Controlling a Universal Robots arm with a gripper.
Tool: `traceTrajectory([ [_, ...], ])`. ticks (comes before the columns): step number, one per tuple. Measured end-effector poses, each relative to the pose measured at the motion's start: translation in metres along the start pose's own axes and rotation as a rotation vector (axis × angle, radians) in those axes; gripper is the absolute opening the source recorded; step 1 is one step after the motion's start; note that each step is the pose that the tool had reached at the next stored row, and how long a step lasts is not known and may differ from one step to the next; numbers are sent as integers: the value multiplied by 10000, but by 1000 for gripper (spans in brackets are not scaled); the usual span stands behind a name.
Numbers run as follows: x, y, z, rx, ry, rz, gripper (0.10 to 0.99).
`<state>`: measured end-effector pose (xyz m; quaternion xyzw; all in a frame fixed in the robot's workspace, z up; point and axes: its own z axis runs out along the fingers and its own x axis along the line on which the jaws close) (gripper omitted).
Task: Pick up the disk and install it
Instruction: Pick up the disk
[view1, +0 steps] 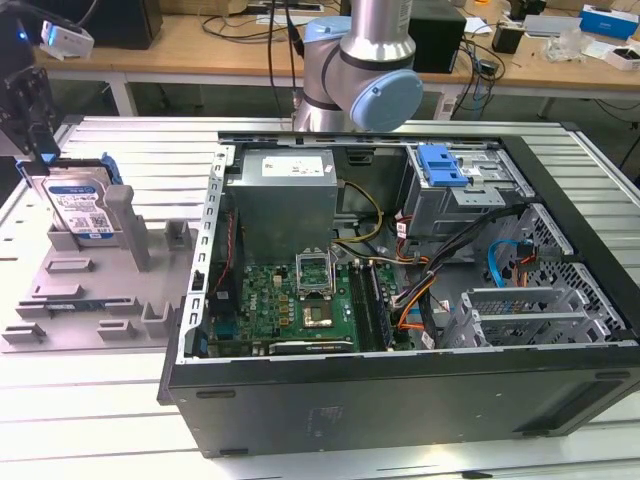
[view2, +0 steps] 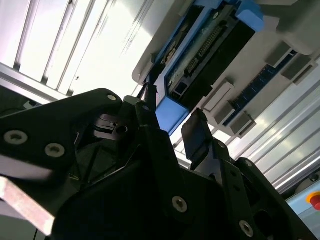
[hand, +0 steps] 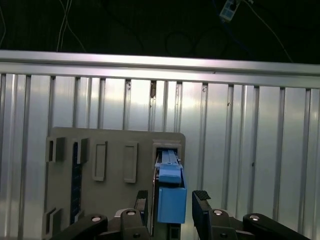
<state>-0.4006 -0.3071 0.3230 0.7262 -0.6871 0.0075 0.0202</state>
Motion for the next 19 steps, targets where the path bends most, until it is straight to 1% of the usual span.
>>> traceTrajectory([
  [8,1,2,56,-1,1,1,482],
  [15,23,3,109,-2,1,3,482],
  [19,22,3,111,-2,1,49,482],
])
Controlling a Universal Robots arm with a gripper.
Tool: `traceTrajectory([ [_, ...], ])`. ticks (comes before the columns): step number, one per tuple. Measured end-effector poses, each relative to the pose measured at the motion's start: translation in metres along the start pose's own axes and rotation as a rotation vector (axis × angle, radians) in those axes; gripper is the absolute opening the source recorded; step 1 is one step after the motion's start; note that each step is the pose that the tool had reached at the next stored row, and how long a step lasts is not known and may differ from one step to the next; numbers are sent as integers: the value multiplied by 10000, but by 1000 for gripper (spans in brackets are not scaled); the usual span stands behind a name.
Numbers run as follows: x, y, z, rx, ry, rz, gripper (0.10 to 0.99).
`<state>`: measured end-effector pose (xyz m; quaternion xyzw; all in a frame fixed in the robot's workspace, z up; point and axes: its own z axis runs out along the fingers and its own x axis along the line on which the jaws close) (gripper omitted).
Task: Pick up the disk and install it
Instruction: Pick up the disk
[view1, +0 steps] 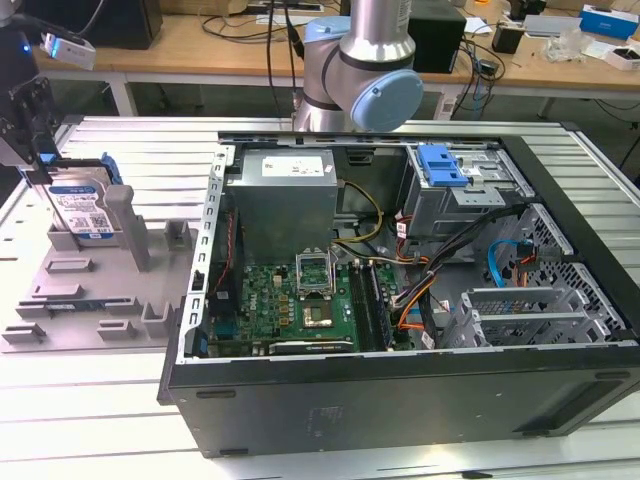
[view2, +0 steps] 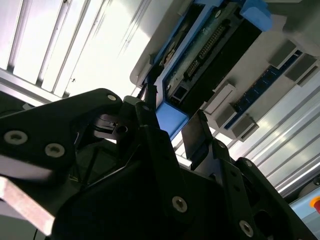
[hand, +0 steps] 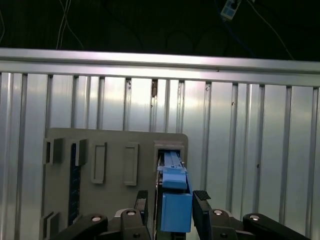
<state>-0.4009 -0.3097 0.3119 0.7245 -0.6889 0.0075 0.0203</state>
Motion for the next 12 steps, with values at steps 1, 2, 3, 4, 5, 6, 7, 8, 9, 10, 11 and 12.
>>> traceTrajectory([
  [1,0,0,1,-2,-1,40,482],
  [2,0,0,5,-3,-2,87,482],
  [3,-1,0,8,-4,-2,111,482],
  [4,-1,0,12,-4,-3,128,482],
  [5,-1,0,15,-4,-3,137,482],
  [6,-1,0,16,-6,-3,146,482],
  [7,-1,0,18,-5,-3,154,482],
  [8,-1,-1,21,-6,-4,164,482],
  [9,-1,-1,24,-6,-4,172,482],
  [10,-2,-1,27,-6,-4,177,482],
  [11,-2,-1,30,-7,-4,183,482],
  [12,-3,-1,33,-6,-4,186,482],
])
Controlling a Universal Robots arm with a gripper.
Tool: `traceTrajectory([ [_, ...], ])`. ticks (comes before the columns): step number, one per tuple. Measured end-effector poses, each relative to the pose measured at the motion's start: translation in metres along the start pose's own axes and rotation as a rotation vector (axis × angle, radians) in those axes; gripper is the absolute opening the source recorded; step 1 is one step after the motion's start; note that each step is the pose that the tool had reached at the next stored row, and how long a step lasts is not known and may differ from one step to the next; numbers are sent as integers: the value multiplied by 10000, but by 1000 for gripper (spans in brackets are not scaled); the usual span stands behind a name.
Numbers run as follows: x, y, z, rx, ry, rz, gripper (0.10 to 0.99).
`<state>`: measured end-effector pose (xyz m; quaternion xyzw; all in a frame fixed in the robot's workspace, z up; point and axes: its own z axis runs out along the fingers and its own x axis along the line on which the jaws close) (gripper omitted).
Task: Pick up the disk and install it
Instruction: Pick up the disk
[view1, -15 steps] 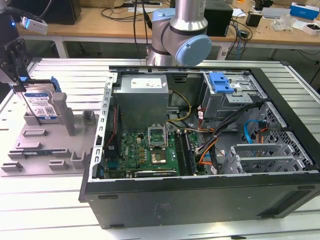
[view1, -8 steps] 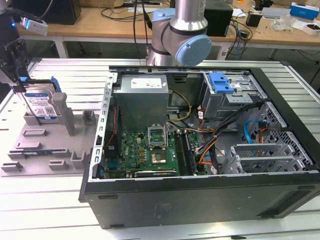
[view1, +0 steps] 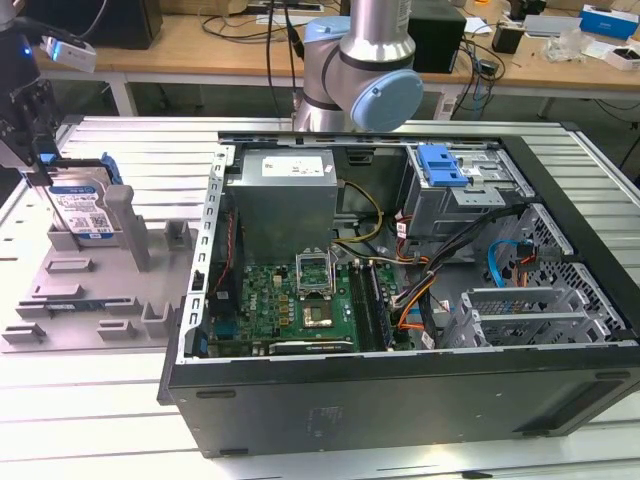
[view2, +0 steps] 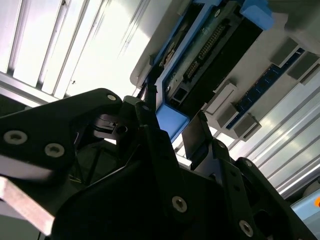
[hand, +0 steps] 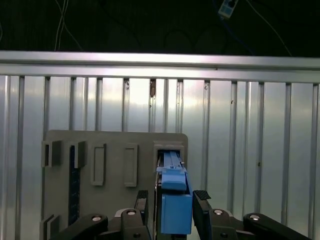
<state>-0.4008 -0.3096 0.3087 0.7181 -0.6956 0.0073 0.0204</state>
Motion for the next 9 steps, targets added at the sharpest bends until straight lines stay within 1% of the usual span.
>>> traceTrajectory([
  [9,-16,-1,58,-2,-1,19,482],
])
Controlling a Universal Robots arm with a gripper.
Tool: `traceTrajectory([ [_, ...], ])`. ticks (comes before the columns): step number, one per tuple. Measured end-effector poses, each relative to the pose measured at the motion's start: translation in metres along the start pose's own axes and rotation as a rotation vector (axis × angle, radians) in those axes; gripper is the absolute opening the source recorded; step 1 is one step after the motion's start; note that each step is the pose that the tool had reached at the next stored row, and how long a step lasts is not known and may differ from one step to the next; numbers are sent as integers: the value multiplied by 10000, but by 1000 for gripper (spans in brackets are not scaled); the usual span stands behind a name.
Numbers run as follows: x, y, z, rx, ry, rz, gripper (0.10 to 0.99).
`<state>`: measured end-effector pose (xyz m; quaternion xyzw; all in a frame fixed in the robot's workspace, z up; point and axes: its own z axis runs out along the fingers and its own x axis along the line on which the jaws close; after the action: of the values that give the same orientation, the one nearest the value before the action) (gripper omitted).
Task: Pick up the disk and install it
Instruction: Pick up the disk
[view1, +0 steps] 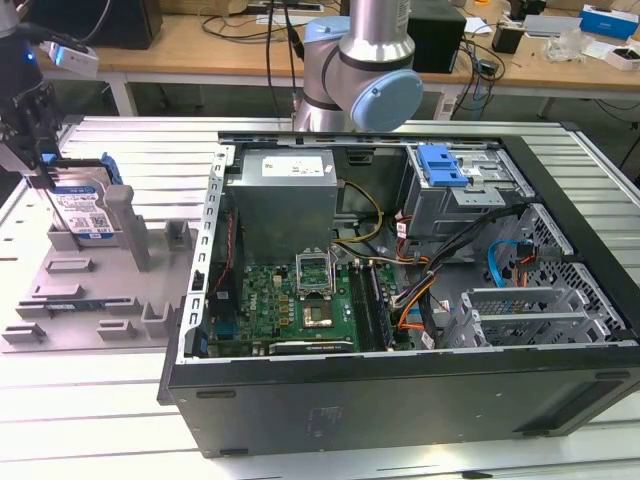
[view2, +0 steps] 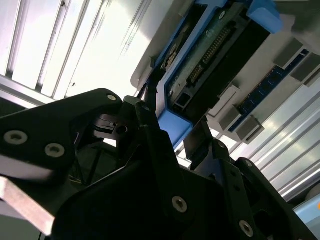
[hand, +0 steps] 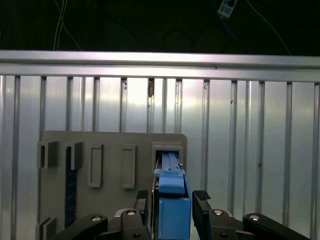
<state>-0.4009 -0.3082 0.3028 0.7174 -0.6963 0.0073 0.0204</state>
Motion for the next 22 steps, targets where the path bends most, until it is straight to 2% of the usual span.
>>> traceTrajectory([
  [16,-2,3,40,0,0,0,482],
  [17,-2,3,40,0,0,0,400],
  [22,-2,3,41,0,0,0,369],
])
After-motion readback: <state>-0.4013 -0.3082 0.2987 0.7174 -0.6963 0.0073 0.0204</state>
